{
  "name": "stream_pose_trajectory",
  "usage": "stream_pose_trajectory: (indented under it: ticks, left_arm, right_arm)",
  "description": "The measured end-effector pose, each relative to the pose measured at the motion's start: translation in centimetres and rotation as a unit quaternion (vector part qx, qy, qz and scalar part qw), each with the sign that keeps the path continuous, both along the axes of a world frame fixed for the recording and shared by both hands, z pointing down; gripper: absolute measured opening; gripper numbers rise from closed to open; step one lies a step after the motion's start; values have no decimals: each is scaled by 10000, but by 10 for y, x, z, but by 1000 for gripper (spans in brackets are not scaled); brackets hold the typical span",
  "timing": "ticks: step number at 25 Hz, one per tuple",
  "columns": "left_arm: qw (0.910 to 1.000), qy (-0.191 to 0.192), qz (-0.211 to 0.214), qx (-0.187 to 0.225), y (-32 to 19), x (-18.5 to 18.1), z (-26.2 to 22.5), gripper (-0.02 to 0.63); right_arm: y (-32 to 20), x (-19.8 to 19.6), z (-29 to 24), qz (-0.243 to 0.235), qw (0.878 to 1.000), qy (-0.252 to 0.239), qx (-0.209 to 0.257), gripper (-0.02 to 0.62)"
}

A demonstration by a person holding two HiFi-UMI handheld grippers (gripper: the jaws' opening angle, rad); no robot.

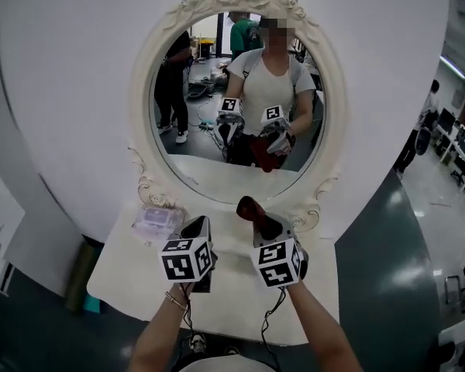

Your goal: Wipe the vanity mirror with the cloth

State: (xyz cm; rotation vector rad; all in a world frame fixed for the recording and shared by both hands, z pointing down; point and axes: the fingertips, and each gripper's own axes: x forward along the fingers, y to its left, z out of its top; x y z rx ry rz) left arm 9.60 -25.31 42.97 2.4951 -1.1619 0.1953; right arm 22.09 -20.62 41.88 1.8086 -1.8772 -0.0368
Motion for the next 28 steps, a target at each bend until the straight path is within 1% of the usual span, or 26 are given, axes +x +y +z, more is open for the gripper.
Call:
stream_pose_trajectory:
  ticks: [2, 3, 5, 6, 8, 12, 14, 16, 19, 21, 25, 28]
  left_arm:
    - [9998, 52, -136, -129, 12, -6, 10, 5]
    - [9996, 64, -189, -184, 19, -8, 15, 5]
    - [9993, 35, -256, -257, 35, -10, 25, 5]
    - [9993, -16, -268, -278, 43, -11, 31, 5]
    - [9991, -166, -270, -294, 61, -11, 43, 5]
    - [9986, -356, -238, -302, 84, -14, 57, 5]
    - [9985, -436, -179, -280, 93, -18, 61, 5]
    - [9985, -474, -140, -241, 97, -21, 62, 5]
    - [9989, -383, -61, -262, 102, -28, 60, 5]
    - [9989, -380, 36, -264, 107, -36, 59, 5]
    - [9988, -404, 244, -156, 121, -57, 54, 5]
    - [9984, -420, 370, -104, 132, -72, 55, 5]
  right_arm:
    - [18, -4, 16, 46, 9965, -833, 54, 60]
    - [27, -6, 26, 47, 9919, -1272, 56, 60]
    - [45, -13, 46, -1, 9782, -2077, -26, 60]
    - [54, -16, 56, -17, 9712, -2381, -80, 60]
    - [72, -19, 72, 45, 9617, -2739, -112, 60]
    - [95, -16, 89, 399, 9482, -3152, -27, 60]
    - [106, -19, 94, 482, 9437, -3271, -20, 60]
    - [117, -22, 97, 541, 9449, -3229, -36, 60]
    - [130, -30, 102, 650, 9484, -3102, -124, 60]
    - [137, -38, 103, 767, 9469, -3121, -109, 60]
    - [149, -51, 96, 1048, 9432, -3150, 110, 60]
    - [159, -64, 94, 1202, 9403, -3180, 179, 60]
